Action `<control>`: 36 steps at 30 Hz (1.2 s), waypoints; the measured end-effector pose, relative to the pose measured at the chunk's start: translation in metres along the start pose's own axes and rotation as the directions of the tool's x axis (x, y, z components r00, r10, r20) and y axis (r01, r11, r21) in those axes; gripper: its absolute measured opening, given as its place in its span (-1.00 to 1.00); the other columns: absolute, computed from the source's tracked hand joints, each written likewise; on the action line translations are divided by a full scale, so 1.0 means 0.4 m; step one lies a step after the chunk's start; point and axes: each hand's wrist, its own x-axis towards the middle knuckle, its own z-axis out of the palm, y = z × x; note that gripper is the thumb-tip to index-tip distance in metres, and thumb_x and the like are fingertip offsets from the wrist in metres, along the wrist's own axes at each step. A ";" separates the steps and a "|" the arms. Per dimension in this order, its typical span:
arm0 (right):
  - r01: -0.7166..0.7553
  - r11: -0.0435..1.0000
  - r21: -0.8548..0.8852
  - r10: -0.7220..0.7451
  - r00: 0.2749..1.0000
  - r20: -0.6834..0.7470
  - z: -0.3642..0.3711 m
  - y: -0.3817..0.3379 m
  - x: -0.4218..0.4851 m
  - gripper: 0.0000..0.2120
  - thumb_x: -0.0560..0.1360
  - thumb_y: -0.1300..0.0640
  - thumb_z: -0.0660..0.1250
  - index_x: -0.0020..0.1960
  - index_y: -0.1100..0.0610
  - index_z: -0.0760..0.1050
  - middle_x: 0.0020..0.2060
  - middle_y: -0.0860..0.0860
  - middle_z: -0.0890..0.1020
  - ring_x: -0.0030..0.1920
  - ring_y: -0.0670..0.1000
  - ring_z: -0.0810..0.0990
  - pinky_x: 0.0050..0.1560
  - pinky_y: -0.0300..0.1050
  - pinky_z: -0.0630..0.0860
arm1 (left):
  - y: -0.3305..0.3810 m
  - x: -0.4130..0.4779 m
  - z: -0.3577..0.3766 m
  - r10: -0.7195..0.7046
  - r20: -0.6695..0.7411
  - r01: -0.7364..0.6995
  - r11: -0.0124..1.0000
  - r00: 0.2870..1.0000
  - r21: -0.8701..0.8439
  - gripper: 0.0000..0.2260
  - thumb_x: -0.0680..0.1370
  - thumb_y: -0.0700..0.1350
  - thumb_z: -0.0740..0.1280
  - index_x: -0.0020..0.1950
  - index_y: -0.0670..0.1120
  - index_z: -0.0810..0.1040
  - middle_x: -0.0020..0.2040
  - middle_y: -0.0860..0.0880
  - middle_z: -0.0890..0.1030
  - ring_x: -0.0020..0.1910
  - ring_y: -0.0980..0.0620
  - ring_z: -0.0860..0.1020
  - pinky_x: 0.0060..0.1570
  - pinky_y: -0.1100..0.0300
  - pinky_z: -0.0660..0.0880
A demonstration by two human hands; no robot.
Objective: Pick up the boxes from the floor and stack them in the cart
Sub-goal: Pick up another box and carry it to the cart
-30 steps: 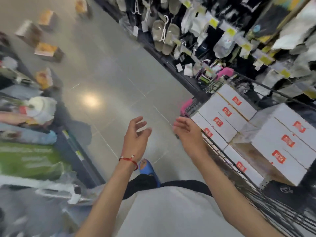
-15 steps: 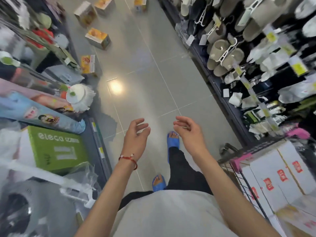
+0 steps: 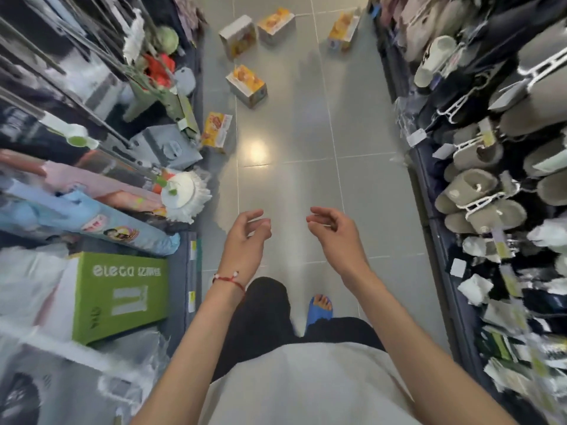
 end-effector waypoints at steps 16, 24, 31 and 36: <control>-0.025 0.986 -0.162 0.043 0.994 0.105 0.264 -0.377 0.685 -0.74 0.60 0.26 0.35 0.25 0.04 0.60 0.07 -0.06 0.70 0.07 -0.14 0.64 0.01 -0.28 0.51 | 0.287 0.687 -0.157 -0.159 -0.101 0.133 0.965 0.982 -0.226 -0.80 0.64 -0.11 0.29 0.27 -0.01 0.51 0.18 -0.06 0.62 0.12 0.04 0.63 0.20 0.04 0.50; -0.040 0.979 -0.198 0.081 0.976 0.204 0.357 -0.532 1.006 -0.75 0.61 0.24 0.36 0.22 -0.02 0.60 0.09 -0.04 0.71 0.11 -0.07 0.64 0.10 -0.17 0.52 | 0.444 0.970 -0.182 -0.225 -0.146 0.178 0.944 0.963 -0.279 -0.77 0.64 -0.10 0.27 0.30 -0.03 0.49 0.21 -0.04 0.62 0.14 0.04 0.61 0.24 0.02 0.48; -0.038 0.941 -0.337 0.164 0.921 0.354 0.425 -0.674 1.341 -0.77 0.61 0.21 0.35 0.19 -0.06 0.59 0.10 -0.03 0.70 0.11 -0.04 0.64 0.06 -0.13 0.49 | 0.560 1.223 -0.169 -0.387 -0.239 0.270 0.873 0.891 -0.405 -0.85 0.65 -0.09 0.28 0.20 0.05 0.51 0.24 -0.05 0.60 0.17 -0.01 0.61 0.29 -0.02 0.49; 0.059 0.879 -0.473 0.203 0.852 0.483 0.506 -0.781 1.522 -0.76 0.62 0.24 0.33 0.23 0.03 0.59 0.05 -0.01 0.68 0.04 -0.06 0.64 0.06 -0.20 0.56 | 0.605 1.377 -0.183 -0.469 -0.318 0.264 0.814 0.824 -0.517 -0.87 0.64 -0.10 0.28 0.17 0.06 0.52 0.21 -0.05 0.61 0.15 0.00 0.61 0.19 0.05 0.54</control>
